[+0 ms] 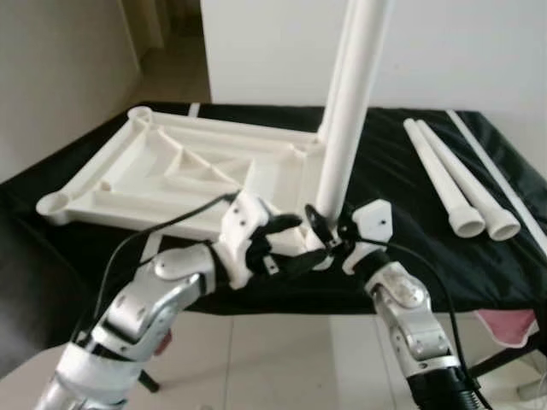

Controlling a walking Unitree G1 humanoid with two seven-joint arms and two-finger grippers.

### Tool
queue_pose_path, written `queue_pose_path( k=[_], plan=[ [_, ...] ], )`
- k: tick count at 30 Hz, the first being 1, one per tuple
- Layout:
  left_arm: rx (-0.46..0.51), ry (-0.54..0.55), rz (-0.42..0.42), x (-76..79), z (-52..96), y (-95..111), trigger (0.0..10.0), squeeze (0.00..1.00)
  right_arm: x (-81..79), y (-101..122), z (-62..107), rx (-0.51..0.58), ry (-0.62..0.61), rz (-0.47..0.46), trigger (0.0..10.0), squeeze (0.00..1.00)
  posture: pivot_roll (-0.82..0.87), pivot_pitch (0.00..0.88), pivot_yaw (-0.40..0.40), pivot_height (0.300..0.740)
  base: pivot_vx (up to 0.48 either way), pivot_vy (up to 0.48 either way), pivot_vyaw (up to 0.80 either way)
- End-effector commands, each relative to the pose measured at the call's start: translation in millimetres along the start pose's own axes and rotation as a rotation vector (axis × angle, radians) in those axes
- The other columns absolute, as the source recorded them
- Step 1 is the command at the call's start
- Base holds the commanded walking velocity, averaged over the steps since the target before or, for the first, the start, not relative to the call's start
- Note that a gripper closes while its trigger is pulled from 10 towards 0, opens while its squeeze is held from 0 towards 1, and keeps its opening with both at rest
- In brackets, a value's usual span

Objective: Building children table

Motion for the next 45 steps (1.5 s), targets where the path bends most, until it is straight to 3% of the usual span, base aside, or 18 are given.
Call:
queue_pose_path(
  k=[1,7,15,24,30,36,37,41,45],
  plan=[
    [0.006,-0.033,0.008,2.3,0.9,1.3,10.0,0.0,-3.8,-22.7,6.3,-0.091,0.016,-0.032,10.0,0.0,0.01,0.035,-0.009,0.74,0.0,0.0,0.0],
    [0.0,-0.06,0.008,5.4,0.0,0.2,10.0,0.0,-3.0,-22.4,6.4,-0.093,0.028,-0.024,10.0,0.0,0.0,0.03,0.003,0.74,0.0,0.0,0.0],
    [0.008,-0.055,-0.002,1.4,-3.6,3.1,10.0,0.0,16.8,-20.5,2.0,-0.096,-0.069,-0.14,10.0,0.0,0.0,0.019,0.002,0.74,0.0,0.0,0.0],
    [0.01,-0.04,-0.006,-0.6,-1.8,4.4,10.0,0.0,19.6,-26.0,1.1,-0.124,-0.086,-0.2,10.0,0.0,0.01,0.021,-0.008,0.74,0.0,0.0,0.0],
    [0.007,-0.032,0.004,0.6,0.0,4.1,10.0,0.0,22.3,-26.5,3.2,-0.122,-0.113,-0.18,10.0,0.0,0.01,0.031,-0.017,0.74,0.0,0.0,0.0],
    [0.007,-0.029,0.012,2.0,-0.3,3.5,10.0,0.0,39.5,-19.8,6.4,-0.065,-0.292,-0.16,10.0,0.0,0.01,0.033,-0.023,0.74,0.0,0.0,0.0],
    [0.01,-0.031,0.014,3.1,-1.2,3.7,10.0,0.0,51.7,-19.0,10.2,-0.039,-0.42,-0.165,10.0,0.0,0.01,0.029,-0.028,0.74,0.0,0.0,0.0],
    [0.013,-0.032,0.014,3.8,-2.2,4.2,10.0,0.0,64.3,-22.8,17.0,-0.045,-0.551,-0.143,10.0,0.0,0.01,0.023,-0.031,0.74,0.0,0.0,0.0],
    [0.024,-0.037,0.017,5.3,-3.4,6.8,10.0,0.0,83.4,-27.3,35.8,-0.033,-0.773,-0.132,10.0,0.0,0.01,0.011,-0.033,0.74,0.0,0.0,0.0]
  ],
)
Point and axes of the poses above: a point about 5 cm out from each wrist's last joint towards the gripper, its own z axis pointing back from the gripper into the wrist, its own y axis along the axis of the wrist's last joint, x = y × z, the point moved 6 cm from there along -z, pointing out of the wrist towards the gripper, and after that the axes turned 12 degrees about -z, right-handed, at the moved point
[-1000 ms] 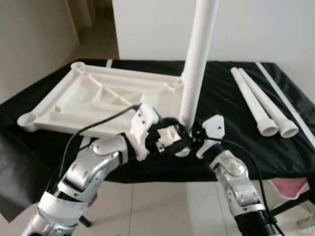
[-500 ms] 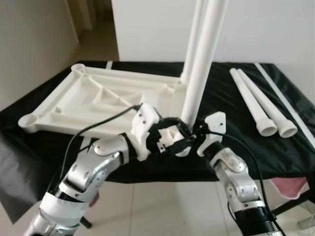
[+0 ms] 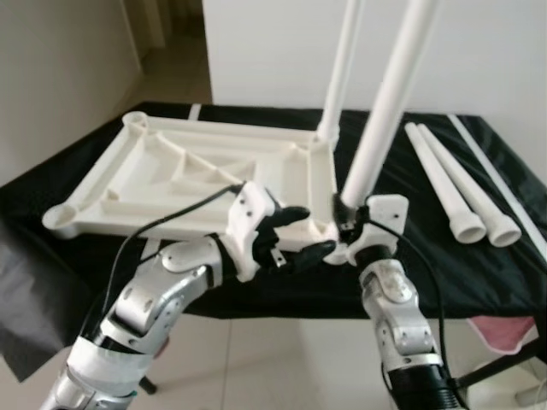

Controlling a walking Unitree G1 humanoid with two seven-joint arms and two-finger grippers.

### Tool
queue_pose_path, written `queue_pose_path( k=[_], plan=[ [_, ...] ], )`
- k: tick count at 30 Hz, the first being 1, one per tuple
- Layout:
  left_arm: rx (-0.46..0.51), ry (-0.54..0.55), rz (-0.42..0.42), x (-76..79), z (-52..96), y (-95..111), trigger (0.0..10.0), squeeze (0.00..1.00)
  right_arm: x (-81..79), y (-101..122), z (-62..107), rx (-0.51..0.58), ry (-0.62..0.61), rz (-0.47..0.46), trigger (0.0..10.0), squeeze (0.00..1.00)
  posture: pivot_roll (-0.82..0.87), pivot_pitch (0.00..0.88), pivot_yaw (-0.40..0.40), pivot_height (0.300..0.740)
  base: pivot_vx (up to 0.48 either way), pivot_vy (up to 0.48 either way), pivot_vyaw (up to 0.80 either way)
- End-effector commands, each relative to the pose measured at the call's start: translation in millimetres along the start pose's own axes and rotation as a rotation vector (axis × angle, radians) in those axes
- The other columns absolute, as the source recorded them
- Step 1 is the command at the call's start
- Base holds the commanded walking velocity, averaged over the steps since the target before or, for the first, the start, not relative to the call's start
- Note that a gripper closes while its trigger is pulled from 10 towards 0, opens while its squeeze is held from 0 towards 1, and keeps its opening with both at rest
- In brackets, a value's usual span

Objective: Building children table

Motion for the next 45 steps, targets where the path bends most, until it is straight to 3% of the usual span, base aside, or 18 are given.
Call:
queue_pose_path(
  k=[1,9,31,32,40,45],
  plan=[
    [0.022,-0.049,-0.006,7.9,-1.3,6.3,10.0,0.0,37.8,-25.1,9.5,-0.089,-0.186,0.006,10.0,0.0,0.01,0.011,-0.033,0.74,0.0,0.0,0.0],
    [0.035,-0.057,0.004,11.6,-3.6,7.7,10.0,0.0,58.6,-25.0,14.8,-0.063,-0.374,-0.017,10.0,0.0,0.01,0.0,-0.03,0.74,0.0,0.0,0.0],
    [0.038,-0.033,0.007,6.9,-7.8,6.1,10.0,0.0,45.7,-16.2,12.3,-0.004,-0.333,-0.038,10.0,0.0,0.0,0.0,-0.02,0.74,0.0,0.0,0.0],
    [0.039,-0.036,0.013,7.9,-7.9,6.4,10.0,0.0,47.5,-13.5,12.2,0.01,-0.334,-0.041,10.0,1.0,0.0,0.0,-0.018,0.74,0.0,0.0,0.0],
    [0.042,-0.023,0.02,7.5,-8.4,5.5,10.0,0.0,38.2,-2.5,8.4,0.058,-0.256,-0.035,10.0,1.0,-0.01,0.0,-0.016,0.74,0.0,0.0,0.0],
    [0.035,0.038,0.009,-3.1,-13.5,3.0,10.0,0.0,31.5,-3.0,4.9,0.045,-0.18,-0.027,10.0,1.0,-0.01,0.0,-0.02,0.74,0.0,0.0,0.0]
  ],
)
Point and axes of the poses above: a point about 5 cm out from each wrist's last joint towards the gripper, its own z axis pointing back from the gripper into the wrist, its own y axis along the axis of the wrist's last joint, x = y × z, the point moved 6 cm from there along -z, pointing out of the wrist towards the gripper, and after that the axes turned 12 degrees about -z, right-handed, at the moved point
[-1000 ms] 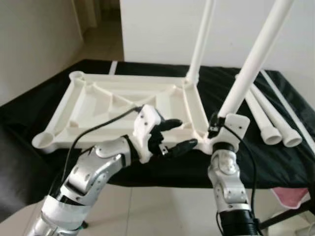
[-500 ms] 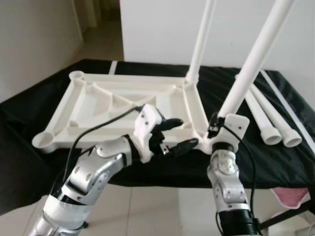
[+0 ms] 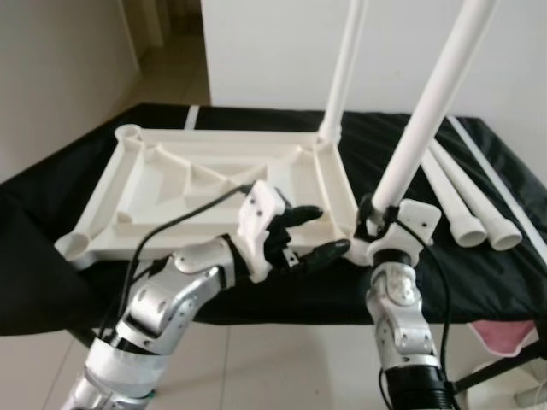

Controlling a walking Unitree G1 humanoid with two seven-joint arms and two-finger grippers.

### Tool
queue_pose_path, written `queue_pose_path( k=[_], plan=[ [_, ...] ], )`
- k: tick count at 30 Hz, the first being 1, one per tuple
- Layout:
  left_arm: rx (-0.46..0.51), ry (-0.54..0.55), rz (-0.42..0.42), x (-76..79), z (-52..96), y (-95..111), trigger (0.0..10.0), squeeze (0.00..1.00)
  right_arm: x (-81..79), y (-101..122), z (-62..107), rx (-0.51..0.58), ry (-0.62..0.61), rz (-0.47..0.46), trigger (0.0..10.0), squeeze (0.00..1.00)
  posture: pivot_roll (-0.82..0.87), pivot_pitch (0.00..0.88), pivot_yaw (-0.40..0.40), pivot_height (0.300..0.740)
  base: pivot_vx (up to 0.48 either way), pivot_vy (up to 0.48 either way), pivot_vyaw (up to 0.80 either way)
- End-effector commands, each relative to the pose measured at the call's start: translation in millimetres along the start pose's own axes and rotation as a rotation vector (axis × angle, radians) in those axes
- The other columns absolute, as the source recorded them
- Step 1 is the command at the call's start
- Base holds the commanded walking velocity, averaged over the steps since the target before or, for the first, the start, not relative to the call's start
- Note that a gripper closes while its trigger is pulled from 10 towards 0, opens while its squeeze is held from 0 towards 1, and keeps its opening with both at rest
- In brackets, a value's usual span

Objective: Building children table

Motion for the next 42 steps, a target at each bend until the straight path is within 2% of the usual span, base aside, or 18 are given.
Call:
queue_pose_path(
  k=[1,2,3,8,9,10,12,14,21,24,30,35,36,37,38,39,40,42],
  plan=[
    [-0.004,0.02,-0.019,-4.9,0.0,0.0,10.0,0.0,4.8,-8.2,0.5,-0.038,0.021,-0.003,10.0,0.84,-0.01,0.0,-0.021,0.74,0.0,0.0,0.0],
    [-0.004,0.02,-0.019,-4.9,0.0,0.0,10.0,0.0,4.8,-8.2,0.5,-0.038,0.021,-0.003,10.0,0.84,-0.01,0.0,-0.021,0.74,0.0,0.0,0.0],
    [-0.009,0.024,-0.023,-5.4,-0.3,-1.3,10.0,0.0,4.4,-9.3,-0.9,-0.052,0.063,0.003,10.0,0.0,-0.01,0.0,-0.022,0.74,0.0,0.0,0.0],
    [-0.012,0.021,-0.021,-4.6,-0.8,-2.3,10.0,0.0,4.1,-11.3,-2.3,-0.076,0.11,-0.004,10.0,0.0,-0.01,0.0,-0.021,0.74,0.0,0.0,0.0],
    [-0.013,0.014,-0.016,-2.4,-1.7,-3.1,10.0,0.0,4.2,-11.5,-4.4,-0.094,0.173,-0.002,10.0,0.0,-0.01,0.0,-0.021,0.74,0.0,0.0,0.0],
    [-0.013,0.014,-0.016,-2.4,-1.7,-3.1,10.0,0.0,4.2,-11.5,-4.4,-0.094,0.173,-0.002,10.0,0.0,-0.01,0.0,-0.021,0.74,0.0,0.0,0.0],
    [-0.023,-0.002,-0.011,2.5,-5.1,-8.2,10.0,0.0,3.2,-9.0,-8.5,-0.119,0.299,-0.002,10.0,0.0,-0.02,0.0,-0.02,0.74,0.0,0.0,0.0],
    [-0.027,-0.003,-0.009,3.3,-6.4,-10.3,10.0,0.0,2.8,-7.9,-9.6,-0.124,0.333,0.0,10.0,0.0,-0.02,0.0,-0.021,0.74,0.0,0.0,0.0],
    [-0.06,-0.001,0.007,5.9,-10.4,-25.5,10.0,0.0,-3.1,-19.4,-10.5,-0.203,0.5,0.078,10.0,0.0,-0.01,0.0,-0.028,0.74,0.0,0.0,0.0],
    [-0.094,-0.023,-0.003,13.9,-12.3,-36.6,10.0,0.0,-7.1,-25.0,-10.9,-0.242,0.606,0.135,10.0,0.0,-0.01,0.0,-0.027,0.74,0.0,0.0,0.0],
    [-0.14,0.001,-0.009,12.0,-15.8,-47.3,10.0,0.0,-7.3,-23.4,-20.0,-0.286,0.71,0.191,10.0,0.0,-0.02,0.0,-0.018,0.74,0.0,0.0,0.0],
    [-0.147,-0.004,-0.014,13.3,-16.1,-49.2,10.0,0.0,-7.3,-22.9,-20.9,-0.299,0.746,0.208,10.0,0.0,-0.02,0.0,-0.019,0.74,0.0,0.0,0.0],
    [-0.148,-0.008,-0.016,14.1,-16.1,-49.5,10.0,0.0,-7.8,-22.9,-20.7,-0.306,0.763,0.212,8.6,0.0,-0.02,0.0,-0.019,0.74,0.0,0.0,0.0],
    [-0.149,-0.011,-0.02,14.4,-16.3,-49.9,10.0,0.0,-7.9,-23.2,-20.2,-0.315,0.786,0.218,8.6,0.0,-0.02,0.0,-0.018,0.74,0.0,0.0,0.0],
    [-0.148,-0.011,-0.023,14.3,-16.6,-50.2,10.0,0.0,-6.9,-23.1,-20.3,-0.32,0.804,0.224,1.6,0.0,-0.02,0.0,-0.019,0.74,0.0,0.0,0.0],
    [-0.148,-0.011,-0.023,14.3,-16.6,-50.2,10.0,0.0,-6.9,-23.1,-20.3,-0.32,0.804,0.224,1.6,0.0,-0.02,0.0,-0.019,0.74,0.0,0.0,0.0],
    [-0.15,-0.01,-0.026,13.8,-16.5,-50.7,10.0,0.0,-5.1,-23.9,-20.1,-0.328,0.813,0.228,0.0,0.0,-0.02,0.0,-0.02,0.74,0.0,0.0,0.0],
    [-0.15,-0.009,-0.027,13.4,-16.4,-51.0,10.0,0.0,-3.7,-24.4,-20.0,-0.334,0.817,0.232,0.0,0.0,-0.02,0.0,-0.019,0.74,0.0,0.0,0.0]
  ],
)
Point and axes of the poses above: a point about 5 cm out from each wrist's last joint towards the gripper, its own z axis pointing back from the gripper into the wrist, its own y axis along the axis of the wrist's last joint, x = y × z, the point moved 6 cm from there along -z, pointing out of the wrist towards the gripper, and after that the axes turned 12 degrees about -z, right-handed, at the moved point
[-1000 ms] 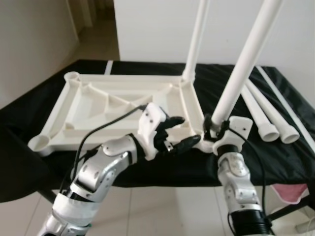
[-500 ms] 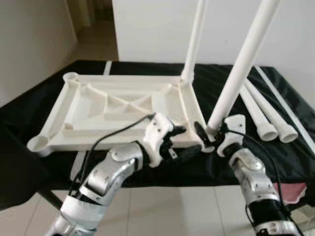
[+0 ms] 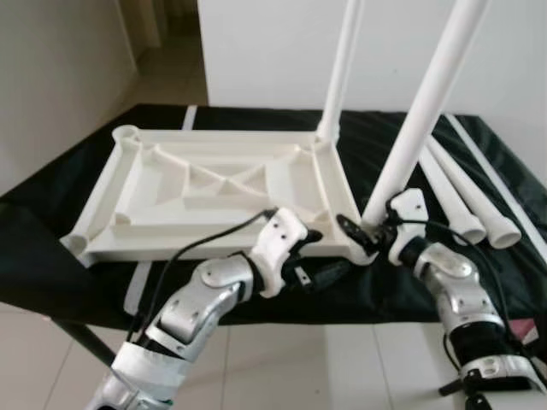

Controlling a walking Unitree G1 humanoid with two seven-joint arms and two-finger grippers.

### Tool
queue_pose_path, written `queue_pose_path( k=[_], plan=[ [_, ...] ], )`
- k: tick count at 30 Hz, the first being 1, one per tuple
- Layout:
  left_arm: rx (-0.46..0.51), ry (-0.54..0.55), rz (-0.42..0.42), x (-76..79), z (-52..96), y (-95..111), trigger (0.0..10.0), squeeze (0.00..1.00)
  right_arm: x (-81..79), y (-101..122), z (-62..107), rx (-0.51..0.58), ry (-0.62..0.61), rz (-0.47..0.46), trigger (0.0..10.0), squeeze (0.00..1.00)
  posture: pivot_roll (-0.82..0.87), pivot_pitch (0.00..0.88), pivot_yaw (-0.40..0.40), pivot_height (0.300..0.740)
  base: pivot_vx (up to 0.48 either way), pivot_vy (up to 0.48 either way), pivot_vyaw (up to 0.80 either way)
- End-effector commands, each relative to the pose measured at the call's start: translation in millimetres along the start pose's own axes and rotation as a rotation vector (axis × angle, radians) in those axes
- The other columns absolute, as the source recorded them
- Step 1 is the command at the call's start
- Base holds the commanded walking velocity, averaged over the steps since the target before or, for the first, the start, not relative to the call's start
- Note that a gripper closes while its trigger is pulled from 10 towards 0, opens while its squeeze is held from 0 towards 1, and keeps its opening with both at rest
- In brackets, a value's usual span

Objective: Building children table

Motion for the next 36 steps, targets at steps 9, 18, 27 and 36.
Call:
queue_pose_path(
  k=[9,18,27,36],
  plan=[
    [0.0,-0.002,-0.008,1.7,-1.2,-0.4,10.0,0.0,3.2,-16.8,7.2,-0.047,0.023,-0.044,0.0,0.0,-0.03,0.0,-0.017,0.74,0.0,0.0,0.0],
    [0.011,-0.003,-0.004,2.3,-1.1,2.0,10.0,0.0,7.5,-18.5,8.9,-0.03,-0.013,-0.099,10.0,0.0,-0.03,0.0,-0.018,0.74,0.0,0.0,0.0],
    [0.011,0.005,0.006,2.3,-0.5,0.9,10.0,0.0,19.6,-15.3,6.0,0.003,-0.195,-0.099,10.0,0.0,-0.03,0.0,-0.025,0.74,0.0,0.0,0.0],
    [0.019,0.024,0.026,-1.4,2.4,2.1,10.0,0.0,39.0,-5.9,15.9,0.093,-0.565,-0.112,10.0,0.0,-0.02,0.001,-0.033,0.74,0.0,0.0,0.0]
  ],
)
Point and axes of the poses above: a point about 5 cm out from each wrist's last joint towards the gripper, its own z axis pointing back from the gripper into the wrist, its own y axis along the axis of the wrist's last joint, x = y × z, the point moved 6 cm from there along -z, pointing out of the wrist towards the gripper, and after that the axes turned 12 degrees about -z, right-handed, at the moved point
